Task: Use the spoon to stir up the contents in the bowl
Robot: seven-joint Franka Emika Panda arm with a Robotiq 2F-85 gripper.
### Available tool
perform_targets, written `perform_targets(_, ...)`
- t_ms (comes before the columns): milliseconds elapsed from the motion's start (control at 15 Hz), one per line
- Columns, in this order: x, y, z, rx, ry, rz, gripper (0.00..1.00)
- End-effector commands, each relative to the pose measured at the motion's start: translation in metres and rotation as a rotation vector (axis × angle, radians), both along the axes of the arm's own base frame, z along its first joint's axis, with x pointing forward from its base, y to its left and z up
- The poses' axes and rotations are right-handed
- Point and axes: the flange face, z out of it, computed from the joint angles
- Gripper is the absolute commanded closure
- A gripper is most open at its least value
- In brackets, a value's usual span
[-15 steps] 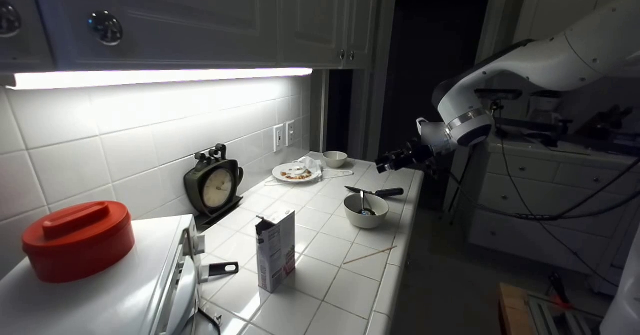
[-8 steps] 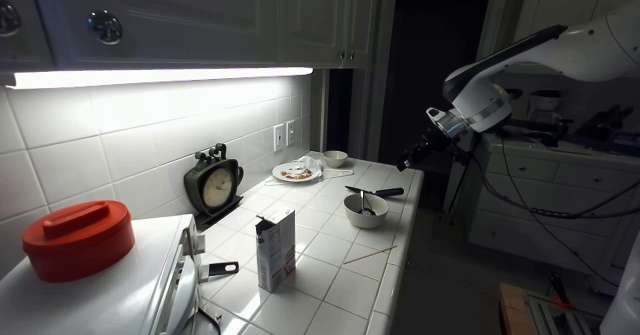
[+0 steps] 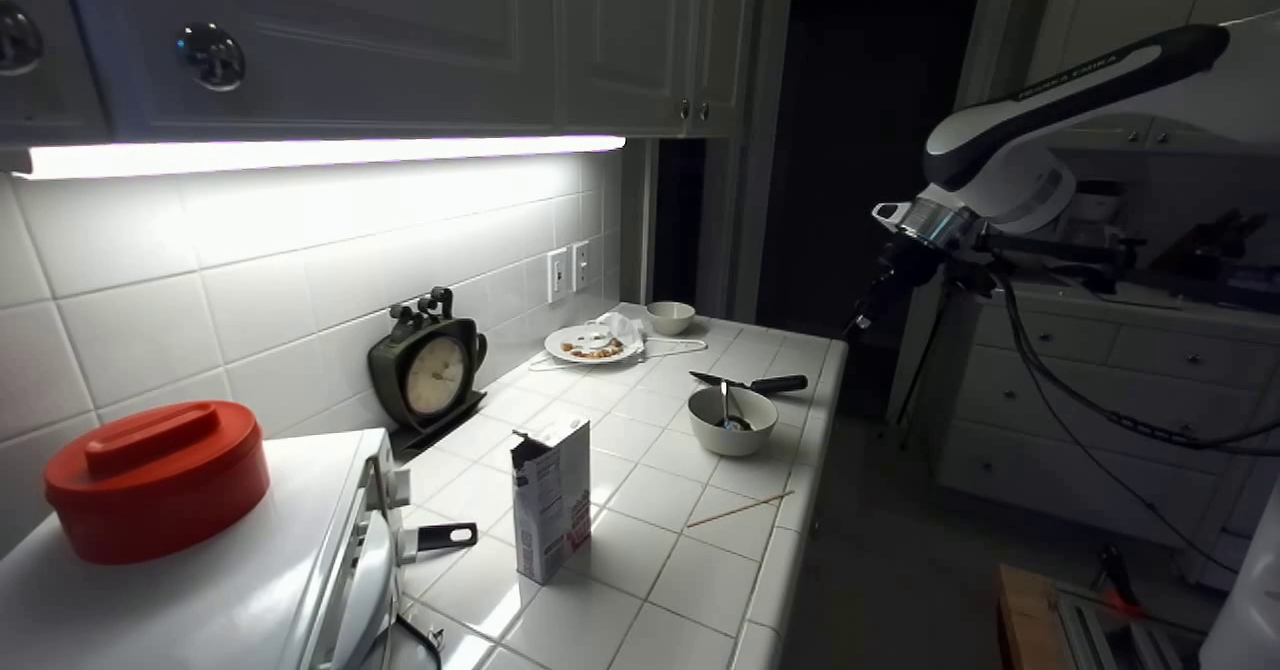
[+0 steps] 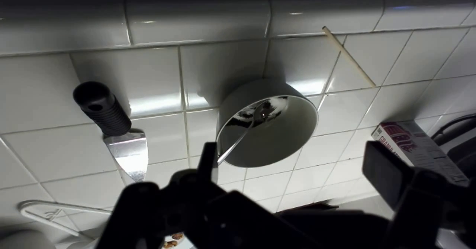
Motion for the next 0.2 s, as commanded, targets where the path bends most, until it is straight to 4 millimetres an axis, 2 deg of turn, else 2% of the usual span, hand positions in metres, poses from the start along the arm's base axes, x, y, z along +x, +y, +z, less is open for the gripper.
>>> perform_targets(0, -0.0002, 0.0001, 0.0014, 0.001, 0.002, -0.003, 0.00)
perform_targets(133, -0.0002, 0.0002, 0.0012, 0.002, 0.003, -0.004, 0.00)
